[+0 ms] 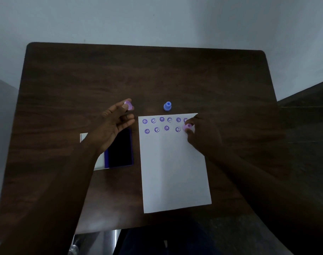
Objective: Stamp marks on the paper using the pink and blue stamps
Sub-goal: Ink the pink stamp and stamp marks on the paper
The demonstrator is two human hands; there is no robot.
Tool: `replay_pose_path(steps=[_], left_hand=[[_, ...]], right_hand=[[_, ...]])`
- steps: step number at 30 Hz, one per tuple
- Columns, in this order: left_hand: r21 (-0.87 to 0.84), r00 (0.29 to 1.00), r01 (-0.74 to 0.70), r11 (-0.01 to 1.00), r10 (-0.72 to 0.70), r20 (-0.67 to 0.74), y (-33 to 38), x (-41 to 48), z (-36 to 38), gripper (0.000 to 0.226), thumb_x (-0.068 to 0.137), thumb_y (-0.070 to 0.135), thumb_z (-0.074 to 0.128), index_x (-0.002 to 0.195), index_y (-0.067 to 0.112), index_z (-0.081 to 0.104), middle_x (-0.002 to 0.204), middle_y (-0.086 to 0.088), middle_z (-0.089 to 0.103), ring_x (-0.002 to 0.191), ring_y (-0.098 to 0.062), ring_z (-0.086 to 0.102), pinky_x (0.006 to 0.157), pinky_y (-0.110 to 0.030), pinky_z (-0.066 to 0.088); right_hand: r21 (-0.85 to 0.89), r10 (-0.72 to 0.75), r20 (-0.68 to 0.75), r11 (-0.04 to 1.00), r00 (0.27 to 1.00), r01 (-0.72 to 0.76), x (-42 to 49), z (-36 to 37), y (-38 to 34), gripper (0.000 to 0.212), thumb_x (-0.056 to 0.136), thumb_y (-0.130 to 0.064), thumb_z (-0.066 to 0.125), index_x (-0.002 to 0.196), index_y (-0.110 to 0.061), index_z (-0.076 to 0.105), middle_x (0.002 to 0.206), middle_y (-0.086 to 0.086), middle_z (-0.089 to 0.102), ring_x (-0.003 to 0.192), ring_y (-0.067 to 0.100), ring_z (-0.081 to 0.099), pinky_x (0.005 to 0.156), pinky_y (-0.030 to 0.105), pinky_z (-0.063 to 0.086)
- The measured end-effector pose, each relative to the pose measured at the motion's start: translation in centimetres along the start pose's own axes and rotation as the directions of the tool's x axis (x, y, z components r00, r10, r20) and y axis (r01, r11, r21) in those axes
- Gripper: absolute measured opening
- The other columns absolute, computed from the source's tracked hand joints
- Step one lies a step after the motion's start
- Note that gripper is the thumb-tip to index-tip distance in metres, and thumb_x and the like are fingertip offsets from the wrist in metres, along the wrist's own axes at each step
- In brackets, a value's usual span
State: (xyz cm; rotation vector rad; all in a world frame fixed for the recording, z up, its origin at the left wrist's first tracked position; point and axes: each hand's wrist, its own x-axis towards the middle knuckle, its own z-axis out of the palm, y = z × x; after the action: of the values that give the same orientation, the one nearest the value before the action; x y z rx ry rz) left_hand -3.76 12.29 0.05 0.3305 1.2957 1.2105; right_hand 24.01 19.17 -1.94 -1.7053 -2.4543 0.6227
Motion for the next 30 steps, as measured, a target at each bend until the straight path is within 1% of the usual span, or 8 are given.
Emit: replay_pose_path(steps=[6, 17, 20, 22, 24, 26, 28, 30], left_hand=[[0.000, 1.000, -0.016, 1.000, 0.016, 0.003, 0.3, 0.5, 0.0, 0.021, 0.097, 0.020, 0.054, 0.114, 0.022, 0.067, 0.092, 0.005, 0.073, 0.080, -0.007, 0.068, 0.078, -0.023, 0.059], [-0.003, 1.000, -0.016, 1.000, 0.016, 0.003, 0.2, -1.0, 0.0, 0.020, 0.096, 0.018, 0.056, 0.111, 0.024, 0.069, 0.091, 0.005, 0.076, 0.081, -0.008, 0.070, 0.078, -0.024, 0.059], [0.000, 1.000, -0.019, 1.000, 0.019, 0.005, 0.4, -1.6, -0.1, 0.021, 0.096, 0.017, 0.056, 0.112, 0.023, 0.069, 0.092, 0.006, 0.076, 0.081, -0.009, 0.070, 0.079, -0.024, 0.059], [0.004, 0.999, -0.032, 0.999, 0.032, 0.015, 0.7, -2.1, -0.1, 0.022, 0.097, 0.017, 0.055, 0.114, 0.022, 0.068, 0.094, 0.005, 0.076, 0.080, -0.008, 0.070, 0.079, -0.023, 0.059], [0.011, 0.999, -0.047, 0.999, 0.047, 0.021, 1.2, -2.5, -0.1, 0.022, 0.097, 0.017, 0.054, 0.115, 0.022, 0.067, 0.096, 0.004, 0.075, 0.080, -0.008, 0.071, 0.079, -0.023, 0.059], [0.014, 0.998, -0.053, 0.999, 0.052, 0.027, 1.6, -3.0, 0.0, 0.022, 0.097, 0.017, 0.054, 0.115, 0.023, 0.066, 0.095, 0.005, 0.075, 0.081, -0.008, 0.071, 0.080, -0.023, 0.060], [-0.003, 0.998, -0.064, 0.998, 0.064, 0.021, 2.0, -3.4, 0.1, 0.022, 0.097, 0.016, 0.054, 0.115, 0.023, 0.066, 0.096, 0.005, 0.076, 0.083, -0.009, 0.071, 0.082, -0.024, 0.060], [-0.018, 0.998, -0.063, 0.998, 0.063, 0.019, 2.1, -3.7, 0.1, 0.023, 0.097, 0.017, 0.054, 0.116, 0.022, 0.066, 0.101, 0.001, 0.073, 0.084, -0.010, 0.070, 0.083, -0.025, 0.060]], right_hand=[[0.017, -0.013, -0.040, 1.000, 0.999, 0.014, 0.0, 0.0, -0.2, 0.009, 0.082, -0.012, 0.068, 0.089, -0.007, 0.073, 0.093, 0.013, 0.071, 0.089, 0.030, 0.064, 0.079, 0.036, 0.048], [0.020, -0.020, -0.065, 1.000, 0.998, 0.021, -0.7, -0.6, -0.8, 0.011, 0.085, -0.017, 0.067, 0.090, -0.010, 0.073, 0.095, 0.010, 0.071, 0.091, 0.026, 0.063, 0.081, 0.035, 0.048], [0.100, 0.026, 0.068, 0.994, 0.997, -0.033, -0.4, -1.1, -0.1, 0.018, 0.090, -0.030, 0.064, 0.096, -0.016, 0.073, 0.095, -0.002, 0.069, 0.091, 0.015, 0.061, 0.085, 0.029, 0.043], [0.202, 0.062, 0.162, 0.975, 0.985, -0.095, -0.6, -2.3, 0.7, 0.021, 0.090, -0.049, 0.056, 0.094, -0.032, 0.068, 0.091, -0.018, 0.060, 0.087, 0.003, 0.058, 0.089, 0.032, 0.046], [0.523, 0.263, 0.114, 0.804, 0.958, -0.283, -1.0, -4.2, 1.0, 0.020, 0.088, -0.053, 0.057, 0.094, -0.035, 0.063, 0.086, -0.019, 0.059, 0.081, -0.003, 0.055, 0.084, 0.033, 0.050], [0.842, 0.532, 0.148, 0.375, 0.834, -0.389, -1.6, -5.8, 1.1, 0.016, 0.085, -0.038, 0.068, 0.094, -0.024, 0.070, 0.078, -0.012, 0.060, 0.070, 0.003, 0.052, 0.069, 0.026, 0.046], [0.923, 0.558, 0.325, -0.009, 0.764, -0.386, -2.4, -6.7, 1.5, 0.011, 0.083, -0.030, 0.071, 0.089, -0.020, 0.072, 0.073, -0.006, 0.060, 0.067, 0.008, 0.052, 0.067, 0.027, 0.044], [0.892, 0.503, 0.440, -0.151, 0.744, -0.426, -2.8, -6.7, 1.4, 0.014, 0.083, -0.028, 0.071, 0.091, -0.016, 0.071, 0.077, -0.002, 0.064, 0.071, 0.010, 0.056, 0.074, 0.029, 0.048]])
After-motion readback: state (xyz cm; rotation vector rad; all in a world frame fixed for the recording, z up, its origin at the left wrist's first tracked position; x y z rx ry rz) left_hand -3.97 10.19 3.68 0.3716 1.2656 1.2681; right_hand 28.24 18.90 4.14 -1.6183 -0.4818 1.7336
